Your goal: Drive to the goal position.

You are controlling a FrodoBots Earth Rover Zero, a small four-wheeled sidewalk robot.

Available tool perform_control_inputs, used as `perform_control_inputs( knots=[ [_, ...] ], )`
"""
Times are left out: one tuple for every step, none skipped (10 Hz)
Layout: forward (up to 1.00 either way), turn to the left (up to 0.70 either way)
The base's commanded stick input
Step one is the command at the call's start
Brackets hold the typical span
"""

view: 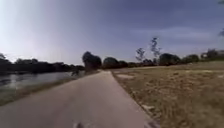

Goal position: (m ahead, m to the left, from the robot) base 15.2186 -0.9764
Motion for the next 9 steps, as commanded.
perform_control_inputs(
  knots=[
    [1.0,0.0],
    [1.0,0.0],
    [1.0,0.0],
    [1.0,0.02],
    [1.0,0.0],
    [1.0,0.0],
    [1.0,0.0],
    [1.0,0.0],
    [1.0,0.0]
  ],
)
